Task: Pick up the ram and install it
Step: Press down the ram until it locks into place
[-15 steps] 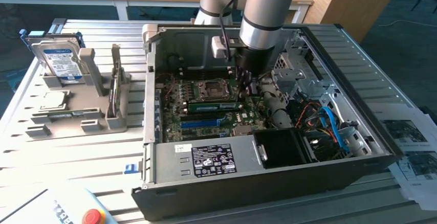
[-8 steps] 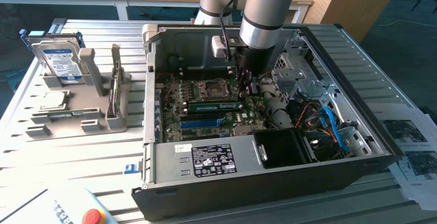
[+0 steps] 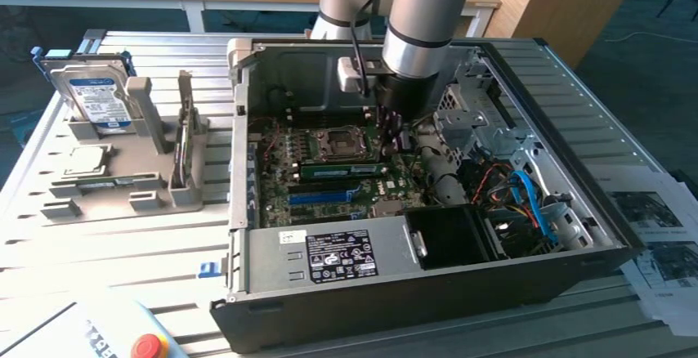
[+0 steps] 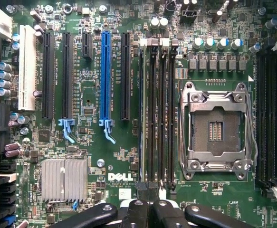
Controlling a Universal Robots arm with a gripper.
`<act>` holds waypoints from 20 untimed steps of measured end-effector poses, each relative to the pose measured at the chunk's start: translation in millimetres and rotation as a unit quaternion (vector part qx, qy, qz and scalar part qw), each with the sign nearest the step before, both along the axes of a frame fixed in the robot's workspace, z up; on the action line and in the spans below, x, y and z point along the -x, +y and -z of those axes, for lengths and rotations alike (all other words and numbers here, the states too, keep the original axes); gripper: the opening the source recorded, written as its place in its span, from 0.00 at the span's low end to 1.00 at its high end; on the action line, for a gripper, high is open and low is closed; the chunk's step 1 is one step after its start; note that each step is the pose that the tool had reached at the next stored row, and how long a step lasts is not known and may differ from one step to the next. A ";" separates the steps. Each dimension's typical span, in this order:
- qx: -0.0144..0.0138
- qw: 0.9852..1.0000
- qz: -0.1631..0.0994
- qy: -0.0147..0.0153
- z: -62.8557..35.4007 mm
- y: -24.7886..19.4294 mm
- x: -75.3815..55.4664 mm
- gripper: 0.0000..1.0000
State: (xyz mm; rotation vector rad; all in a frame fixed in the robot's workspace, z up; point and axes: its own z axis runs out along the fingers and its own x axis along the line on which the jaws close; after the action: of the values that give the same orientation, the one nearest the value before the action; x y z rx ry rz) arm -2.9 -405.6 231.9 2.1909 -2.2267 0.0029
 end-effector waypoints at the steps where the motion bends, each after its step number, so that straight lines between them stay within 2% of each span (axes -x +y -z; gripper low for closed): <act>1: 0.000 1.000 0.000 0.000 0.0 0.1 0.6 0.10; 20: 0.000 1.000 0.000 0.000 0.1 0.5 17.1 0.10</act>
State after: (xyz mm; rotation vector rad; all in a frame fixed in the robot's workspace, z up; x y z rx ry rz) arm -20.1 -405.0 231.8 2.1912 -2.2267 0.0028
